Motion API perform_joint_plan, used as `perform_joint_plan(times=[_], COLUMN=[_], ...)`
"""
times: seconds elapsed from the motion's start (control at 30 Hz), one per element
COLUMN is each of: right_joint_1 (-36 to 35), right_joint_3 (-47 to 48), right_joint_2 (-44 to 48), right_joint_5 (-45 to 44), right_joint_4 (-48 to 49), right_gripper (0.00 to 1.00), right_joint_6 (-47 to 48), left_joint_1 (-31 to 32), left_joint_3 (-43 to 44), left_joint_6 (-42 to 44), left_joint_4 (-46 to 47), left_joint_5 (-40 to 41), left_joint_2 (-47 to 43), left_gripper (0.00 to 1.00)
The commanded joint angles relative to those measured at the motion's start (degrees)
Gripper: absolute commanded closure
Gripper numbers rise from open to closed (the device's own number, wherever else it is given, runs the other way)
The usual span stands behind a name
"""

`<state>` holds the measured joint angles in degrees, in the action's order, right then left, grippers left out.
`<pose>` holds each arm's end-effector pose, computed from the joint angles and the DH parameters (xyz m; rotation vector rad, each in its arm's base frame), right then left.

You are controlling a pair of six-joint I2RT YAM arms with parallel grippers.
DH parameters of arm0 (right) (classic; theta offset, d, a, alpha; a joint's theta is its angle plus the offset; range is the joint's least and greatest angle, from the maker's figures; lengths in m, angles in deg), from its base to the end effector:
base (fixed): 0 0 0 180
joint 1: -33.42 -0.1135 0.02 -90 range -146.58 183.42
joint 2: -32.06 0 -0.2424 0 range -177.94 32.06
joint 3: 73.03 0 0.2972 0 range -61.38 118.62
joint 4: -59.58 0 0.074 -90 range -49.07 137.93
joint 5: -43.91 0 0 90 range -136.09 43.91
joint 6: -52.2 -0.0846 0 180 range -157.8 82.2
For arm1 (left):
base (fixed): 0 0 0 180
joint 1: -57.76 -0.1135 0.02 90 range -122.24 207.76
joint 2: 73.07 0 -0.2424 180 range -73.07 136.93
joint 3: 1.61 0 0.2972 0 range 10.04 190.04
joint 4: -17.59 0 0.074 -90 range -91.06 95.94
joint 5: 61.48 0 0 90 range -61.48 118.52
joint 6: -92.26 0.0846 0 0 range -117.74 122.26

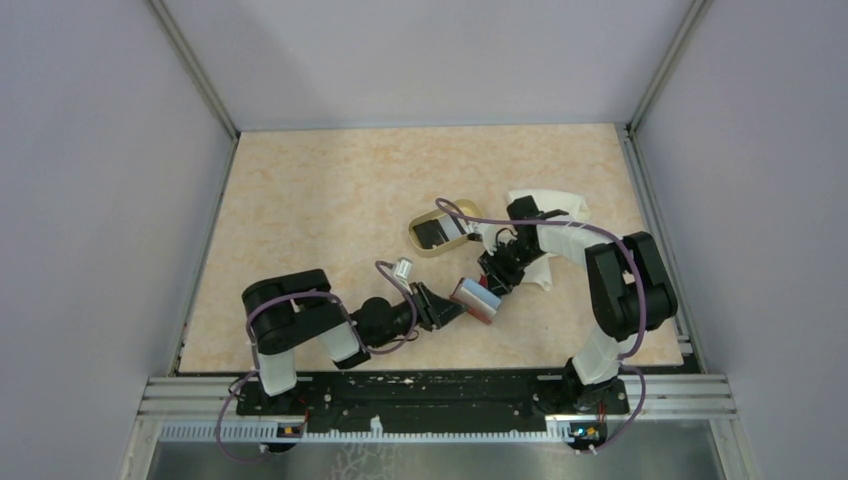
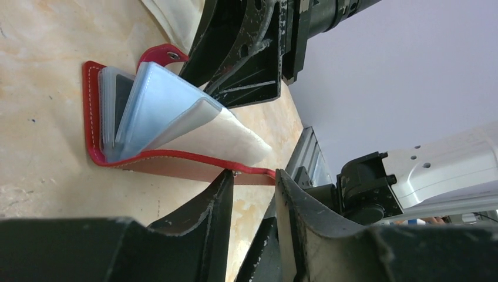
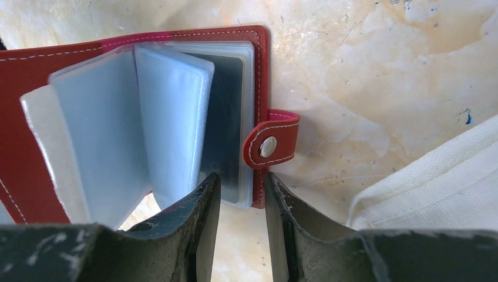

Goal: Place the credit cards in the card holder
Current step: Close the card holder at the center of the board.

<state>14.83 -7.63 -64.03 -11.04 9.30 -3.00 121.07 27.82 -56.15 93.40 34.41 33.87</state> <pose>0.2914 0.1493 0.0614 -1.3123 2.4554 0.8391 0.1483 -0.2757 0.0505 -0.0131 1.8399 -1.5121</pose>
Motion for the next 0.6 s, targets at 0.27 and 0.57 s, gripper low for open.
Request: perform_joint_plan(times=[0.27,0.57], right_joint_1=[1.66,3.43], right_joint_3=[0.87,3.05], right_joint_2=[6.35,10.10], right_joint_5=[0.24,-1.01], right_joint_4=[-0.81,1.66], right_gripper=[0.53,0.48], right_joint_6=[-0.69,-0.61], left_joint_1=[-4.78,-5.13], left_joint_3=[6.58,11.22], left_joint_6=[-1.30,3.37], left_joint_4=[-5.37,-20.40], left_joint_5=[-1.07,-0.44], left_joint_2=[2.15,0.85], left_gripper=[0.78,0.80])
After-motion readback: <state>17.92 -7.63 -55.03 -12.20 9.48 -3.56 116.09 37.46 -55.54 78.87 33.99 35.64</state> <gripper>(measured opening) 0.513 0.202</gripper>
